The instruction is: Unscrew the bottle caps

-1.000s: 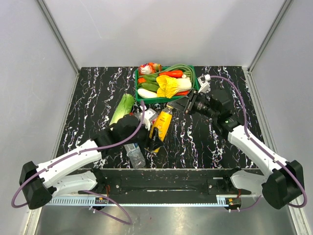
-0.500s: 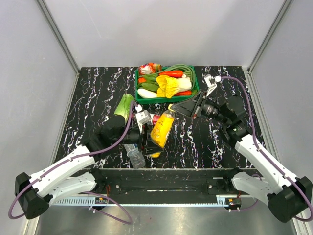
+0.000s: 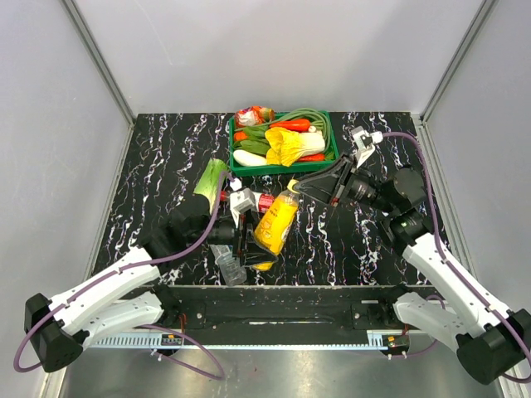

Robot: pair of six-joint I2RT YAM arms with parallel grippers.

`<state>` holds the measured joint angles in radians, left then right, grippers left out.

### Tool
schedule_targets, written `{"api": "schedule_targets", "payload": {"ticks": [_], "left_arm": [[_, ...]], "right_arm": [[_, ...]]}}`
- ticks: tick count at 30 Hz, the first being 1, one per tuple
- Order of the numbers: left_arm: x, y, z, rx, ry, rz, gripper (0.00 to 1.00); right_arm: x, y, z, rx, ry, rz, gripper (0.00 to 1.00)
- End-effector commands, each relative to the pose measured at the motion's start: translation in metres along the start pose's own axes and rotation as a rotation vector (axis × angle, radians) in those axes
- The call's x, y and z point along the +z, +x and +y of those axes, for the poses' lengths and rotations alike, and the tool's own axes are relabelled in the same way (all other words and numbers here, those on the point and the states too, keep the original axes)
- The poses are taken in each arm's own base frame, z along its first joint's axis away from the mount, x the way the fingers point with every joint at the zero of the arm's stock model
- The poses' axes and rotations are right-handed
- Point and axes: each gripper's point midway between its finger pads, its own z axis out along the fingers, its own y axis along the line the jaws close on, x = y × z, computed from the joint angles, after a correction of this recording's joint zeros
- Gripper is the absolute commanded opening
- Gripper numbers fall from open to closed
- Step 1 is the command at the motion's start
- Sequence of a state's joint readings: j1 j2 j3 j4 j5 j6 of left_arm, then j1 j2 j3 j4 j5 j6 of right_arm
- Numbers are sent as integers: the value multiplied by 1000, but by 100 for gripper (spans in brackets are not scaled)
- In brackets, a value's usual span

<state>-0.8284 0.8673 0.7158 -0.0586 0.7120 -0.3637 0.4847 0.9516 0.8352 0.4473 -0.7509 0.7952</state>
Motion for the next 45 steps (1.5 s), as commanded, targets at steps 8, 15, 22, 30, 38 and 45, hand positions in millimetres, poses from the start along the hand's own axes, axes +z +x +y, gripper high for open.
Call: {"api": "schedule_targets", "payload": {"ticks": [8, 15, 22, 30, 38, 45], "left_arm": [[-13, -23, 25, 138, -205, -33, 2], [-23, -18, 69, 141, -473, 47, 2], [-32, -17, 95, 218, -748, 108, 2], [-41, -21, 114, 251, -947, 113, 1], [-35, -13, 119, 312, -1034, 184, 1], [-26, -11, 115, 331, -1032, 202, 1]], "right_arm": [[-3, -17, -16, -58, 160, -54, 100], [7, -12, -30, -8, 185, -4, 100], [11, -10, -52, 33, 263, 2, 100], [6, -5, -90, 111, 444, -16, 100], [11, 5, -108, 186, 485, 11, 100], [15, 8, -112, 212, 477, 17, 91]]}}
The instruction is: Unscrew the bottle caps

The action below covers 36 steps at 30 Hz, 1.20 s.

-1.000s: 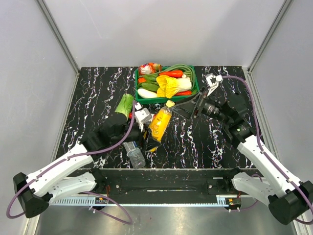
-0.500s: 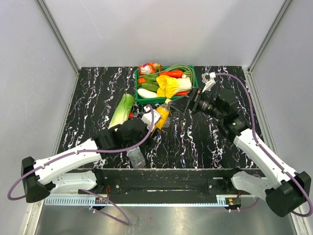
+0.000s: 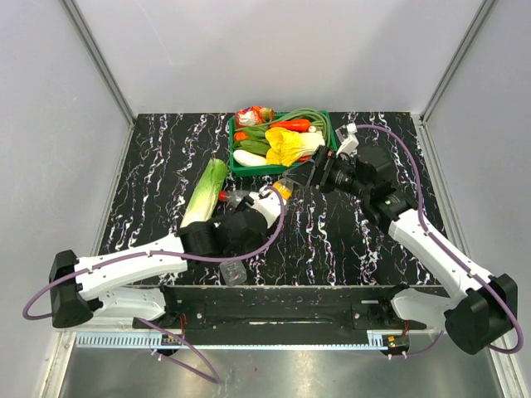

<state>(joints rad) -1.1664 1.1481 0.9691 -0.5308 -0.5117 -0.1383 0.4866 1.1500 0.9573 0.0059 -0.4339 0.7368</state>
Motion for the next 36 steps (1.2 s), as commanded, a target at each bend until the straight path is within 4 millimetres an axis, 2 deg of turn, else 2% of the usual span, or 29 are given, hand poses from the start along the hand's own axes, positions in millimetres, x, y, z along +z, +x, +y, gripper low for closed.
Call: {"api": "schedule_targets", "payload": {"ticks": [1, 5, 8, 16, 20, 25, 28, 29, 31, 32, 36], "left_arm": [[-7, -28, 5, -21, -47, -71, 1], [-4, -27, 2, -12, -48, -63, 1], [-2, -26, -1, -4, -46, -54, 1], [1, -22, -5, 6, -47, -39, 1], [2, -20, -5, 4, -55, -33, 1], [3, -19, -5, -3, -56, -26, 1], [3, -19, -6, -4, -53, -26, 1], [3, -18, -7, -3, -52, -23, 1], [3, -19, -7, -7, -52, -26, 1], [4, -18, -8, -5, -49, -23, 1], [5, -16, -11, -10, -37, -20, 1]], "right_arm": [[1, -18, 24, -6, -59, -44, 89], [3, -15, 28, 10, -98, -27, 72], [6, -11, 26, 22, -102, -12, 64], [3, -15, 27, 31, -104, -44, 63], [3, -12, 29, 25, -112, -23, 59], [5, -7, 27, 41, -117, -2, 45], [5, -7, 27, 45, -117, -4, 31], [3, -7, 28, 43, -121, -5, 26], [2, -8, 29, 41, -122, -10, 7], [2, -9, 29, 39, -117, -14, 0], [-1, -8, 26, 7, -113, -21, 0]]}}
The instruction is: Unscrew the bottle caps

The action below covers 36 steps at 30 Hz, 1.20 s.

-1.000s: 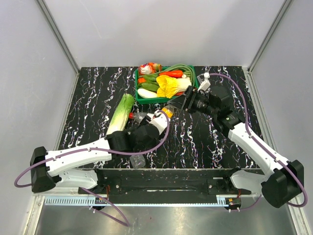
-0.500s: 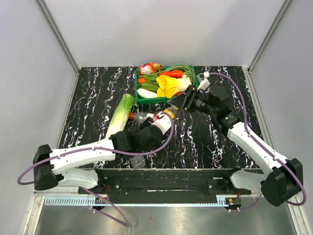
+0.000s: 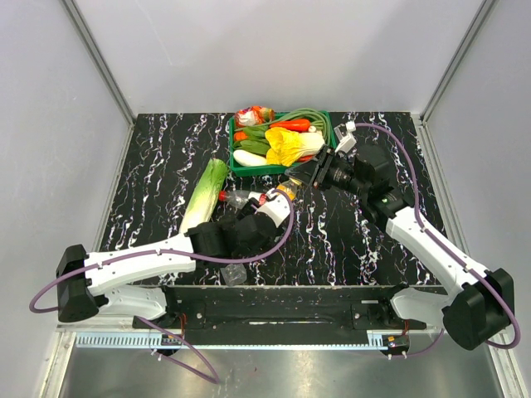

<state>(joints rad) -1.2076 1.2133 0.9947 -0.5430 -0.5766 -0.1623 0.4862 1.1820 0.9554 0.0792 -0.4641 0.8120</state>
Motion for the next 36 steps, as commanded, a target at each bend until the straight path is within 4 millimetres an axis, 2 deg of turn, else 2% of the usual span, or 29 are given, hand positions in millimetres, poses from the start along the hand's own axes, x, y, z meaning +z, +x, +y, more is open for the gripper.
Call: {"api": "schedule_targets", "payload": {"ticks": [1, 11, 18, 23, 30, 36], "left_arm": [[-1, -16, -5, -38, 13, -41, 1], [-6, -33, -27, -89, 198, -92, 0], [-19, -51, -28, -175, 371, -172, 0], [-43, -62, -31, -220, 525, -274, 0], [-90, -79, -31, -250, 738, -462, 0], [-119, -93, -43, -254, 903, -531, 0]], "right_arm": [[-9, -2, 19, -63, -70, -17, 0], [-30, 2, 34, -224, -138, -37, 0], [-42, 7, 54, -276, -231, -16, 0], [-52, 13, 72, -323, -310, 16, 0], [-72, 19, 100, -392, -435, 33, 0], [-87, 17, 123, -436, -532, 9, 0]]}}
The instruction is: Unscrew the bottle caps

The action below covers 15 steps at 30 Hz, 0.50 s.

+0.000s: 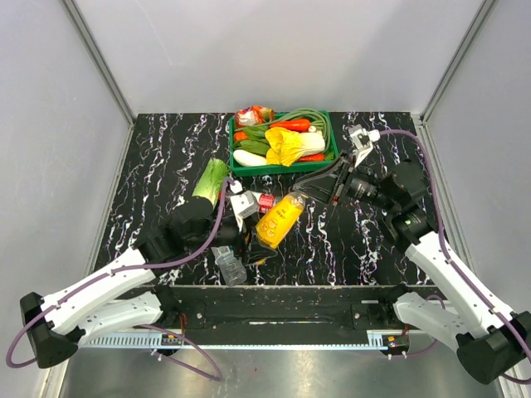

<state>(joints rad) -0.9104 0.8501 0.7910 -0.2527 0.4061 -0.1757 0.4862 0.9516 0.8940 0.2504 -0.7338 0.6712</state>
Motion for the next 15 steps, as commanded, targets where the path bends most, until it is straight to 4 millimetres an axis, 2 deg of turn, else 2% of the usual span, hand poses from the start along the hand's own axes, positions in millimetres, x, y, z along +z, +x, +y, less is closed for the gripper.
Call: {"api": "schedule_targets", "payload": {"ticks": [1, 7, 12, 15], "left_arm": [[-7, -59, -34, 6, 177, -200, 0], [-4, -70, -59, -28, 346, -206, 0], [-8, -83, -81, -47, 519, -221, 0], [-9, -85, -86, -44, 566, -222, 0]], "right_arm": [[-8, -6, 40, -111, -155, 4, 0], [-14, -13, 59, -180, -228, -23, 0], [-22, -9, 81, -254, -334, 27, 0], [-27, -5, 90, -296, -382, 52, 0]]}}
